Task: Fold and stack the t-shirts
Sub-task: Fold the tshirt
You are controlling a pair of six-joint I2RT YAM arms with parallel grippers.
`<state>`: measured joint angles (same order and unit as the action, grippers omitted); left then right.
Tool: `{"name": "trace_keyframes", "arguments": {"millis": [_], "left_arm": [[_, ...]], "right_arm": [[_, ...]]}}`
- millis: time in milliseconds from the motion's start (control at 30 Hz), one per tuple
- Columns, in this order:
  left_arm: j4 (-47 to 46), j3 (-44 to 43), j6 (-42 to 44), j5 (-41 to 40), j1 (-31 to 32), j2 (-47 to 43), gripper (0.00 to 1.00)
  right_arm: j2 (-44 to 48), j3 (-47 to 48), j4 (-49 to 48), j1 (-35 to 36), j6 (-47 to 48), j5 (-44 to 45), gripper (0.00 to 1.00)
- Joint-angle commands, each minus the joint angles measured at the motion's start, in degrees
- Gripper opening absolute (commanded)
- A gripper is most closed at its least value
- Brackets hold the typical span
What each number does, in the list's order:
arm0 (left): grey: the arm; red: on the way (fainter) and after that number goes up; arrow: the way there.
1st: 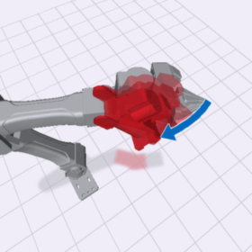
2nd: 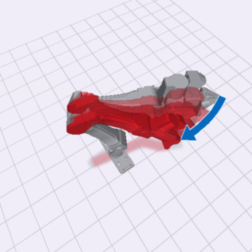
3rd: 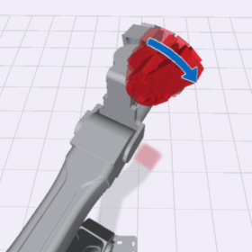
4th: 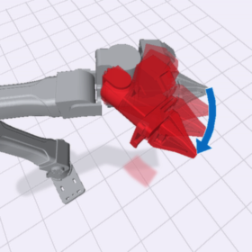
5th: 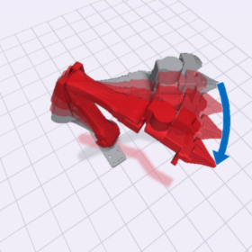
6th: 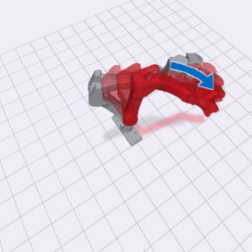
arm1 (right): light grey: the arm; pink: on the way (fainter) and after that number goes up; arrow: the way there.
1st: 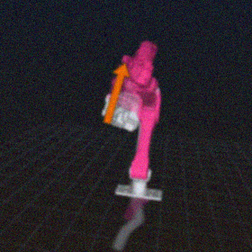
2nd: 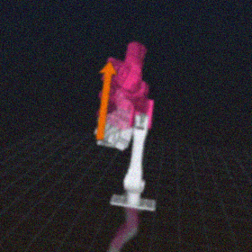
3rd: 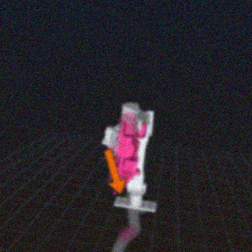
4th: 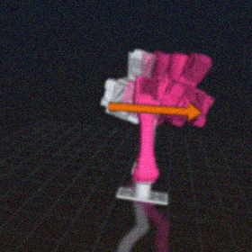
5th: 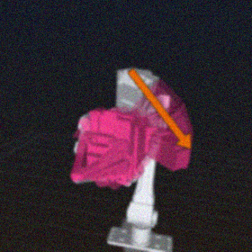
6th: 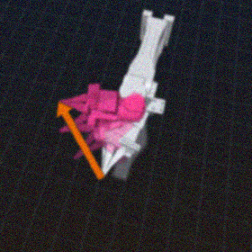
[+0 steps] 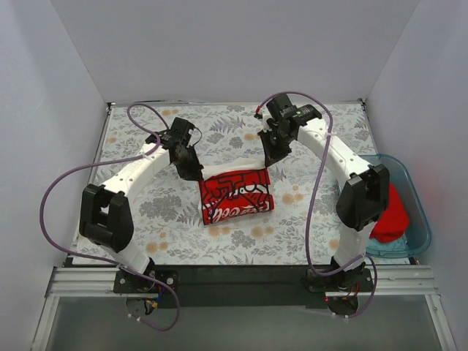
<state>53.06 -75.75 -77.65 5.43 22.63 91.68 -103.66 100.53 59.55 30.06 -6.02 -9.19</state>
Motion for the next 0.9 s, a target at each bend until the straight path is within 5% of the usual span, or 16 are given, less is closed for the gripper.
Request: {"name": "trace_keyframes", "arguments": {"millis": [0,633,733,867], "left_arm": [[-4.62,-1.95,2.15,1.25,-2.24,2.35,0.00],[-21.85,-0.72,2.94,-3.06,-5.67,16.52,0.02],[-23.87,-0.02,3.73,-3.84,-5.67,14.77,0.19],[-26.07,2.78,4.35,-4.64,-5.67,7.57,0.60]], "right_arm": [[-3.74,3.97,-2.33,-1.58,2.68,-0.65,0.01],[-18.07,1.08,-22.44,-6.77,2.68,-0.92,0.06],[-14.49,-2.34,-25.44,-7.12,1.89,-0.56,0.25],[-7.19,-8.22,-31.83,-7.30,1.36,-0.48,0.36]]}}
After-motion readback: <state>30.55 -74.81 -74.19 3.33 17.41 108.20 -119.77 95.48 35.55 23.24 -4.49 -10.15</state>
